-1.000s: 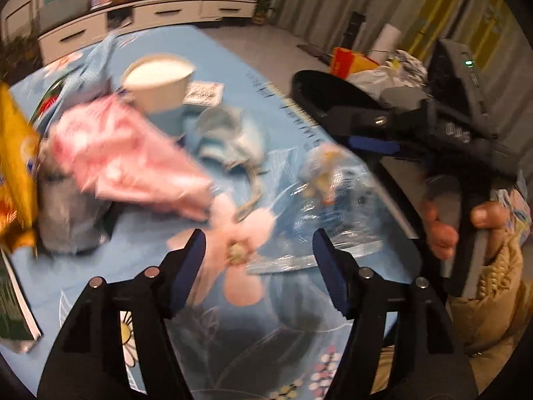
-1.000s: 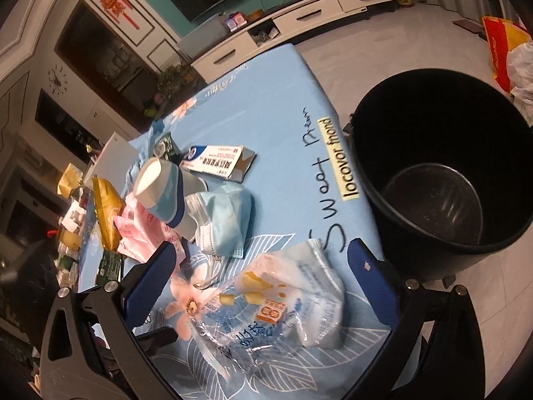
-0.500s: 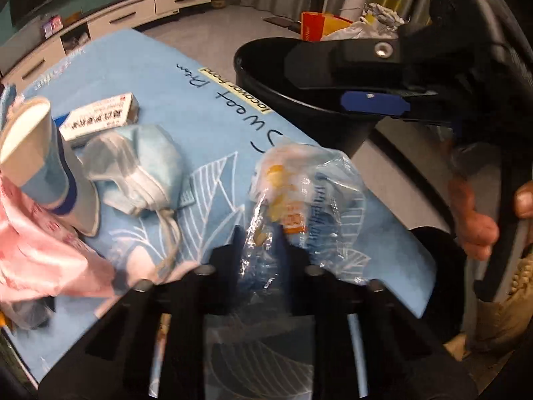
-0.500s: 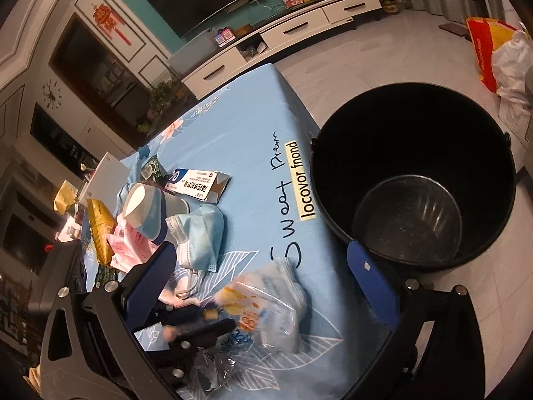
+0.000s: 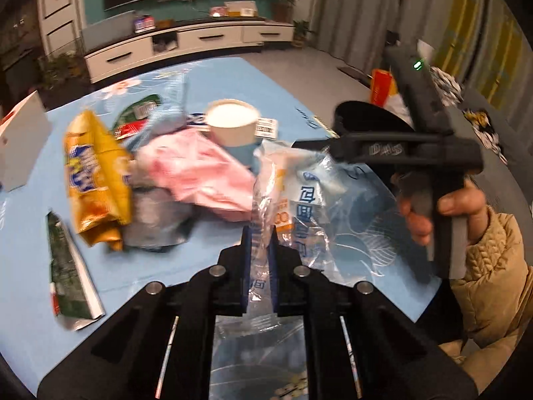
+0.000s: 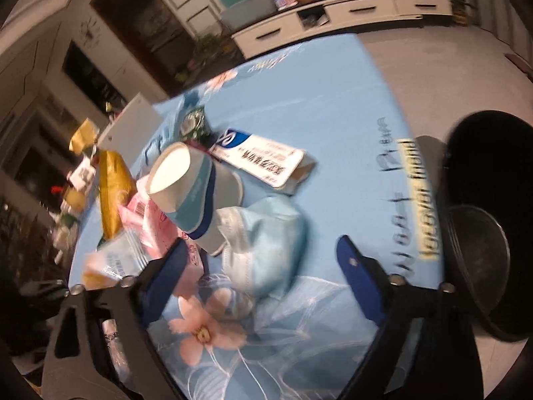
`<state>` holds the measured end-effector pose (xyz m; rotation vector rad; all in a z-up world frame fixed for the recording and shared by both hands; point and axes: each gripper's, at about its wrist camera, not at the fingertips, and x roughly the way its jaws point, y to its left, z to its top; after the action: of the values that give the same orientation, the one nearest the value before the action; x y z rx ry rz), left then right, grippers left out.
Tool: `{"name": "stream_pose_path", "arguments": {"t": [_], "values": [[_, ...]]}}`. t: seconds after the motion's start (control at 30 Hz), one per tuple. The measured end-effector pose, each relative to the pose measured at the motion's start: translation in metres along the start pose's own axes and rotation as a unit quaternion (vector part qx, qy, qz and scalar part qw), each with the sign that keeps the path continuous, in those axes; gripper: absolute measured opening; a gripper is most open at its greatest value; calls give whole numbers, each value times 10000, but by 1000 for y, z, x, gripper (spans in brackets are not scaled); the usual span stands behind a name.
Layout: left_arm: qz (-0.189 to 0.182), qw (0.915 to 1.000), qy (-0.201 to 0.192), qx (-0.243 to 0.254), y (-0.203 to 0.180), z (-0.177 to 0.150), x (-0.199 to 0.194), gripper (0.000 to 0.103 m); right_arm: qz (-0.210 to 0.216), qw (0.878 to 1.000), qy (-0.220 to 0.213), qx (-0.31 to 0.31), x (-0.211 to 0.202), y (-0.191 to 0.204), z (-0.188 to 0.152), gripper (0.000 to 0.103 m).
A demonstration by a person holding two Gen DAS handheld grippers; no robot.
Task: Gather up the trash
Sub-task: 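Carry both items to the black bin and release them from both grippers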
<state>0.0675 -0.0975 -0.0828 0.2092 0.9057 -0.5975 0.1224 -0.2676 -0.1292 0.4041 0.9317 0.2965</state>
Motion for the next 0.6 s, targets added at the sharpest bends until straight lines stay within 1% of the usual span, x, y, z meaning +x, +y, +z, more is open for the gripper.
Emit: {"name": "stream_pose_path", "arguments": {"t": [0.03, 0.07, 0.1, 0.13, 0.2, 0.23, 0.3, 0.43, 0.53, 0.6], "values": [[29, 10000, 0, -47, 3, -1, -2, 11, -38, 10000, 60, -39, 7, 3, 1, 77], [37, 10000, 0, -83, 6, -3, -5, 11, -108, 9998, 114, -83, 12, 4, 2, 69], [36, 9999, 7, -116, 8, -6, -9, 11, -111, 9997, 140, -137, 14, 6, 2, 58], [32, 9999, 20, -151, 12, -8, -12, 11, -104, 9996, 161, -199, 16, 8, 1, 50], [27, 9998, 38, -196, 16, -13, -17, 11, -216, 9992, 209, -260, 17, 8, -1, 22], [15, 9998, 39, -215, 15, -13, -18, 11, -250, 9992, 172, -265, 14, 7, -2, 17], [-12, 9998, -9, -223, 10, -9, -19, 11, -255, 9994, 1, -218, 0, 3, -5, 11], [-101, 9997, -205, -116, -2, 8, -26, 11, -415, 9980, -475, 11, -42, -13, -11, 11], [-133, 9994, -323, 53, -20, 27, -22, 11, -779, 9921, -942, 292, -81, -37, -15, 11], [-165, 9989, -367, 222, -38, 46, -11, 11, -1123, 9854, -1203, 429, -104, -53, -17, 11]]}}
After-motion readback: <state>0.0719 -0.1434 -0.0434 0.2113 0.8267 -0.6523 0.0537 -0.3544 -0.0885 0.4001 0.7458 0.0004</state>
